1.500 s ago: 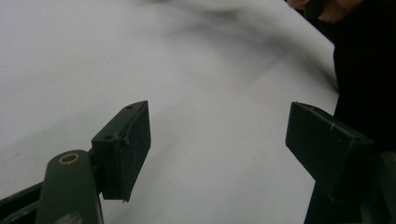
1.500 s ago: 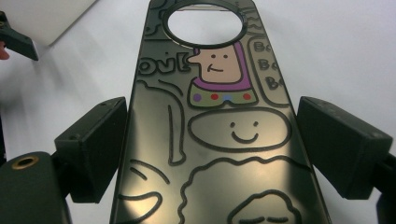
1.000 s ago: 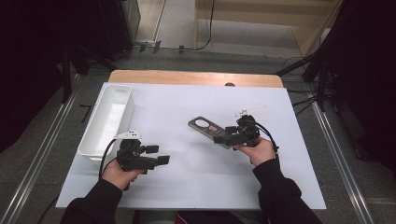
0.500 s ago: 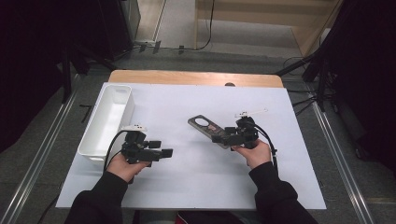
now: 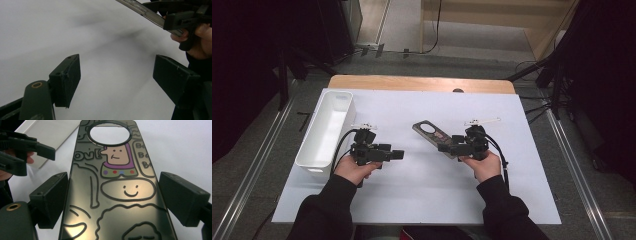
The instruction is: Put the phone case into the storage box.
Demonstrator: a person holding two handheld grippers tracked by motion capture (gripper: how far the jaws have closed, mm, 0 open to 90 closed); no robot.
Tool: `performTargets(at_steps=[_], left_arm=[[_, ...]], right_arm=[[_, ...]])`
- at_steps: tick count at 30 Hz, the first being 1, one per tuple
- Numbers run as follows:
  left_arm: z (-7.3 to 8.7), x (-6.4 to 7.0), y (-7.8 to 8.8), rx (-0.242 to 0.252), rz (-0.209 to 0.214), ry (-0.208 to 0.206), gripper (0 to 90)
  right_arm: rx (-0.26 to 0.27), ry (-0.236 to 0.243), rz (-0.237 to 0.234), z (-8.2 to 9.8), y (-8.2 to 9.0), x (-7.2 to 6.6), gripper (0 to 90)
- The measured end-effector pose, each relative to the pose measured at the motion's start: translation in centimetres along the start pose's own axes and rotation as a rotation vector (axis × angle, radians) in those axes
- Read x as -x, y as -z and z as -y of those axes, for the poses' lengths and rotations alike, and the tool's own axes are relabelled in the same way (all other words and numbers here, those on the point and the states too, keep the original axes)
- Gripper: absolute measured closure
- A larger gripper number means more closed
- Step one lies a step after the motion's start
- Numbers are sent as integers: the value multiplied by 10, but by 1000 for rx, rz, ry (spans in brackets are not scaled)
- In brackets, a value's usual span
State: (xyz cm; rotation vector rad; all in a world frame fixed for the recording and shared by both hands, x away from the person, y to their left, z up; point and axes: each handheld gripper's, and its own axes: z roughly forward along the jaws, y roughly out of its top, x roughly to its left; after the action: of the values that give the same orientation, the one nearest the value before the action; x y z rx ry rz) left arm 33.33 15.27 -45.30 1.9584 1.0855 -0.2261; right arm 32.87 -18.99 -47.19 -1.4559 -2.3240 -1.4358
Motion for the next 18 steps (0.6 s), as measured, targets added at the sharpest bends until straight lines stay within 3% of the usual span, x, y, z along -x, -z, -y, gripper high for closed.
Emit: performTargets(at_steps=[4,8,18], left_arm=[[-8,0,-2,-17,-23,24,248],[-14,2,-5,-16,-48,6,255],[-31,7,-8,-8,-47,23,255]], right_arm=[[6,-14,-11,0,0,-1,107],[11,-26,-12,1,0,-1,108],[32,-28,10,0,-1,-5,107]])
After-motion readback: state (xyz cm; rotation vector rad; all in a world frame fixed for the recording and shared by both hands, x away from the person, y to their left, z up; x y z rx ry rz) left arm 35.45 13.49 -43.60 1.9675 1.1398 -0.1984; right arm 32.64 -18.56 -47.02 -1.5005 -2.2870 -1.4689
